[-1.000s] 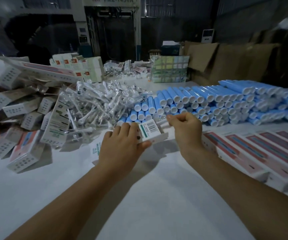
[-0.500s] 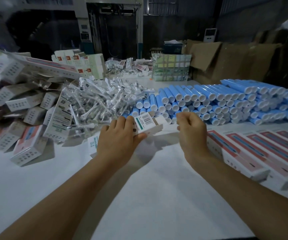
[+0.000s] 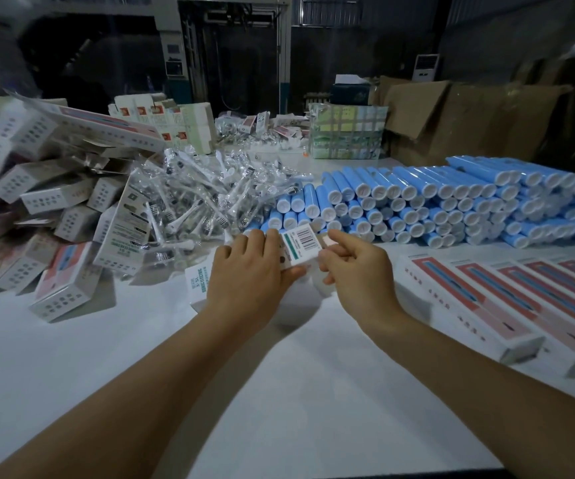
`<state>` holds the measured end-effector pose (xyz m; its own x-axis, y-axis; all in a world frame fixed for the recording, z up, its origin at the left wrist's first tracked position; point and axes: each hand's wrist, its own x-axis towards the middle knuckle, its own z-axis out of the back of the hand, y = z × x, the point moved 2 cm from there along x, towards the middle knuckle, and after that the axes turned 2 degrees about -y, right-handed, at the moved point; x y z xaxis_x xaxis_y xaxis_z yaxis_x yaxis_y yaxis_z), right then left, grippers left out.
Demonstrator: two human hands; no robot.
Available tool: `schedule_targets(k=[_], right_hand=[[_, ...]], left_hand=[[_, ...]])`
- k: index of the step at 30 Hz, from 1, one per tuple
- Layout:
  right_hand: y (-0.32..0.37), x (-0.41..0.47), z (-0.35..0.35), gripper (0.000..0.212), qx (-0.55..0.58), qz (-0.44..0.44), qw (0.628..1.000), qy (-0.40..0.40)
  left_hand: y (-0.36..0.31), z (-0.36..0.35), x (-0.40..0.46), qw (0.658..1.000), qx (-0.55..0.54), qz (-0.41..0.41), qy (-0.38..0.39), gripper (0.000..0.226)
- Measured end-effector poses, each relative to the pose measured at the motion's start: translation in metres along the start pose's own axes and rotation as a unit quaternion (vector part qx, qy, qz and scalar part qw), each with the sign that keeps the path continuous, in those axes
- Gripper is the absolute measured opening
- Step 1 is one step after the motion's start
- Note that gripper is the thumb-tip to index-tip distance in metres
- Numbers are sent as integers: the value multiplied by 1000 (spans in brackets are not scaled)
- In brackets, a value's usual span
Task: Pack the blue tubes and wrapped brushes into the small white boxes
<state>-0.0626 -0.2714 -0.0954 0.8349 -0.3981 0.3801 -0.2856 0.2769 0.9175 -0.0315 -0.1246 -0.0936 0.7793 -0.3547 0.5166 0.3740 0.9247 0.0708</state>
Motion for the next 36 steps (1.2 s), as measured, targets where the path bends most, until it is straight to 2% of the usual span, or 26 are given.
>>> schedule_targets(k=[5,7,12,15,18,20,23,24,26,28,29,31,32,33,34,36], right_hand=[[-4,10,4,67,-33,-32,998,39],[-1,9,3,60,-40,-51,996,60],[-4,6,3,7,-47,-50,997,22],[-5,5,1,21,-49,-33,998,19],[-4,7,-3,13,-58,-43,997,11],[-5,8,-3,16,-59,-49,997,13],[-1,7,0,18,-112,6,993,32],[1,10,2,22,-138,29,990,22],[5,16,11,35,-143,36,987,-65],[4,21,19,45,1,-82,987,-139],[3,20,16,46,130,-175,969,-117],[0,12,4,48,353,-311,883,5],[2,9,0,49,401,-323,855,55],[4,6,-3,47,425,-311,846,82],[6,5,-6,41,437,-288,847,91],[4,6,-8,27,433,-243,866,60]], left_hand=[[-4,3,-4,999,7,-41,-20,71],[-6,3,-5,998,28,-51,-9,75],[-8,2,-5,998,41,-41,2,81],[-10,2,-6,997,61,-42,1,83],[-12,4,-9,996,77,-42,0,82],[-13,5,-10,996,78,-43,-6,79],[-12,5,-8,998,52,-37,-17,74],[-12,7,-8,999,34,-32,-27,72],[-11,9,-5,999,-2,-7,-35,72],[-9,9,-3,999,-16,20,-27,76],[-9,8,-2,999,-17,26,-30,78],[-10,8,-2,999,-20,25,-31,86],[-12,9,-2,999,-23,19,-29,88],[-14,9,-2,999,-26,14,-29,88],[-16,10,-3,999,-28,9,-29,87],[-20,11,-3,999,-33,-1,-28,85]])
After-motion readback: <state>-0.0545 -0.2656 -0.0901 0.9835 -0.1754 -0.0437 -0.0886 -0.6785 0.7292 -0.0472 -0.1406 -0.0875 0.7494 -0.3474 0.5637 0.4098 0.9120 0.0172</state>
